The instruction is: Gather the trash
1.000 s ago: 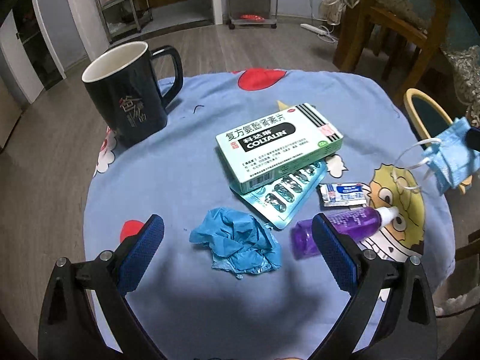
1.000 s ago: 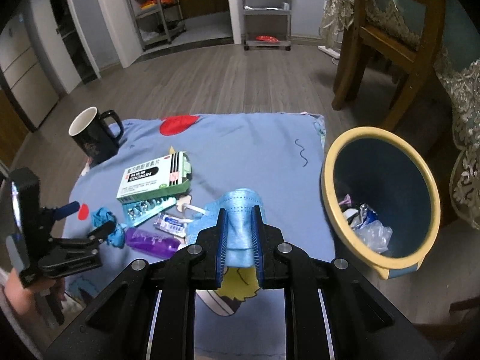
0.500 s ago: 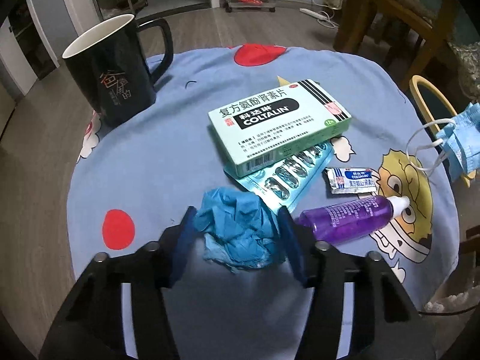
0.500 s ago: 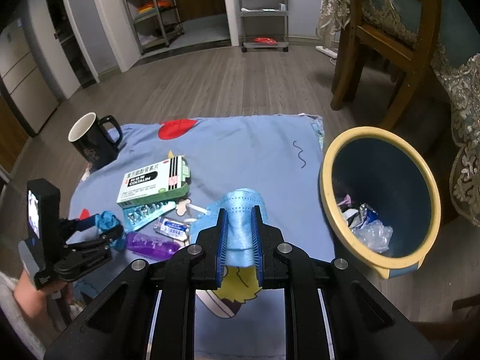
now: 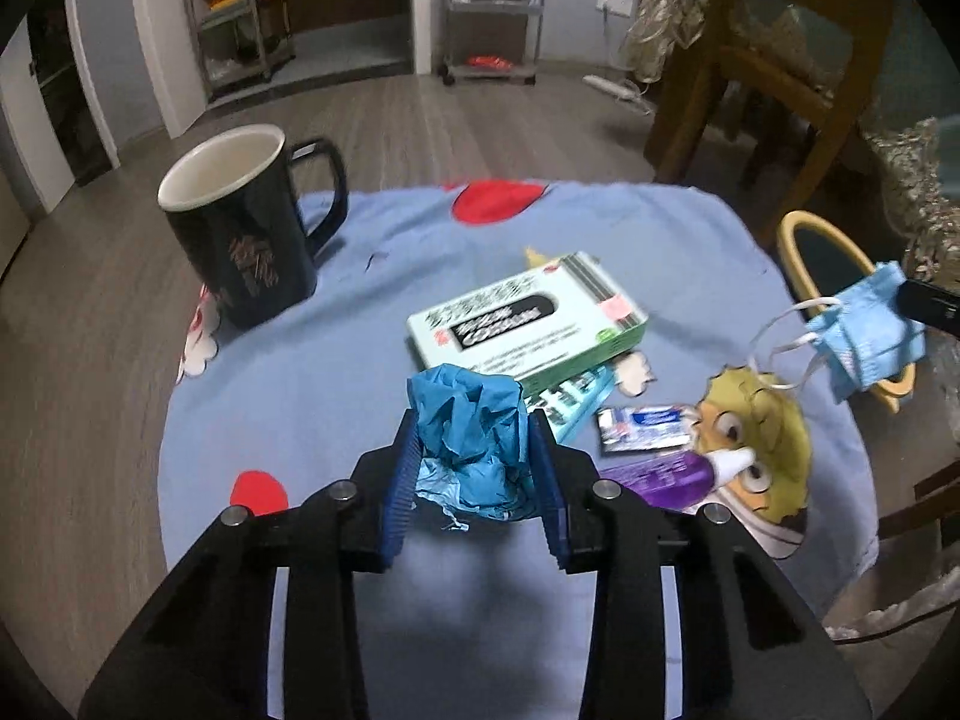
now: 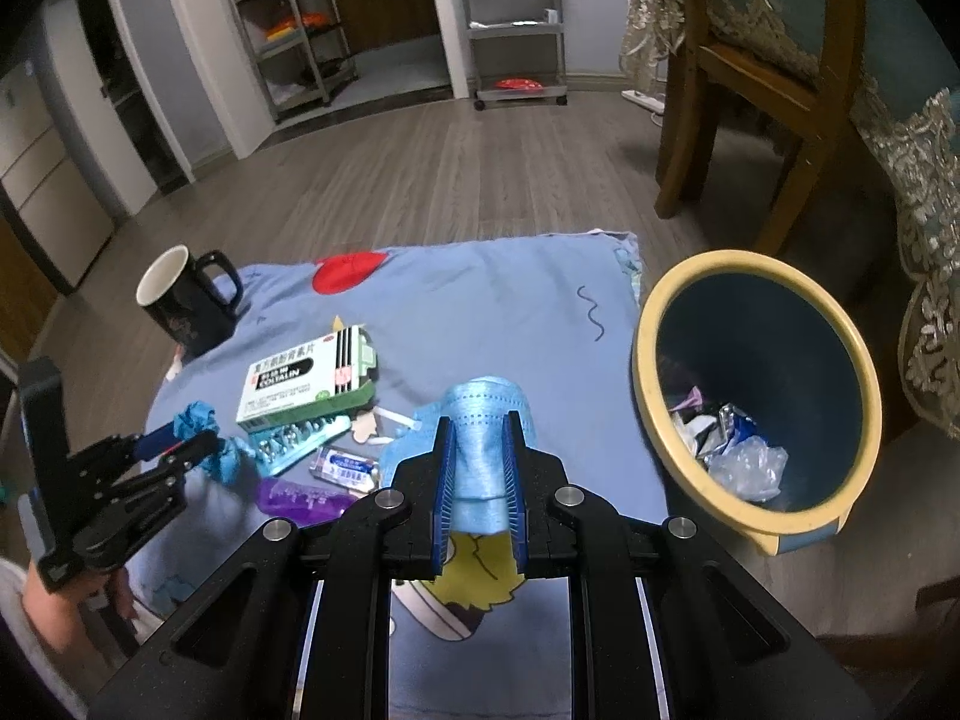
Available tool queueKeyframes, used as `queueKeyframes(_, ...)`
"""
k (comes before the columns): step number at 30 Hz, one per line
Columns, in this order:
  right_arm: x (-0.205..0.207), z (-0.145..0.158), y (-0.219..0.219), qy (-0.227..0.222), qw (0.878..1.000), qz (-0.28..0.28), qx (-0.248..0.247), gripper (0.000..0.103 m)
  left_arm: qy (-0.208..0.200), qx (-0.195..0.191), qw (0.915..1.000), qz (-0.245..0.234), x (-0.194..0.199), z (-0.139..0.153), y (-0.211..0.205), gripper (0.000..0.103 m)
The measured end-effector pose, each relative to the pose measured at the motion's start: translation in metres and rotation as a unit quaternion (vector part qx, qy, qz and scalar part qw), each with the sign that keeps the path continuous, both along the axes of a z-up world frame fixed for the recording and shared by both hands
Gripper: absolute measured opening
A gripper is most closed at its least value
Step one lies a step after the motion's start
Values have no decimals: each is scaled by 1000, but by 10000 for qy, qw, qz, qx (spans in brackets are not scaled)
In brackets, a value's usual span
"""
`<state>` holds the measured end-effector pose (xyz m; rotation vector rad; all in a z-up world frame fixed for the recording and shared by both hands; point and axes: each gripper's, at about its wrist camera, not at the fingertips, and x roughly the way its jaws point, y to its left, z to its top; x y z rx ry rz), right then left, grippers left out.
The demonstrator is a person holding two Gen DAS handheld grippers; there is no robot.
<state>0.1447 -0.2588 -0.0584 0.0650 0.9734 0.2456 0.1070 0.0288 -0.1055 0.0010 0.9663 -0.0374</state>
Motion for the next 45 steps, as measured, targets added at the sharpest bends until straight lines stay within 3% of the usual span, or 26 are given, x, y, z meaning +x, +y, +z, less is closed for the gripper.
queueKeyframes(9, 6, 15, -33, -81, 9981, -500, 343, 17, -474, 358, 9943, -884, -10, 39, -51, 35)
queueKeyframes(14, 8, 24, -59, -199, 9946, -813, 606, 17, -444, 266, 9910, -1233, -7, 49, -81, 35)
queueKeyframes(23, 20, 35, -123, -391, 9886, -1376, 471, 17, -410, 309, 9772, -2059, 6, 62, -153, 35)
queueKeyframes(26, 29, 23, -149, -171, 9853, -1558, 684, 17, -351, 296, 9725, -2283, 11, 62, -177, 35)
queueKeyframes(30, 38, -2, -152, 273, 9849, -1316, 1092, 18, -315, 287, 9692, -2426, 12, 53, -194, 35)
queueKeyframes(31, 39, -7, -148, 406, 9847, -1236, 1160, 24, -272, 315, 9692, -2429, 12, 49, -196, 35)
queueKeyframes(35, 44, -31, -124, 943, 9879, -861, 879, 36, -131, 300, 9716, -2342, 12, 37, -190, 35)
queueKeyframes(38, 44, -49, -111, 1376, 9845, -740, 797, 37, -113, 373, 9718, -2327, 13, 33, -183, 35)
queueKeyframes(45, 44, -76, -92, 1905, 9798, -549, 275, 38, -135, 283, 9740, -2246, 14, 36, -170, 35)
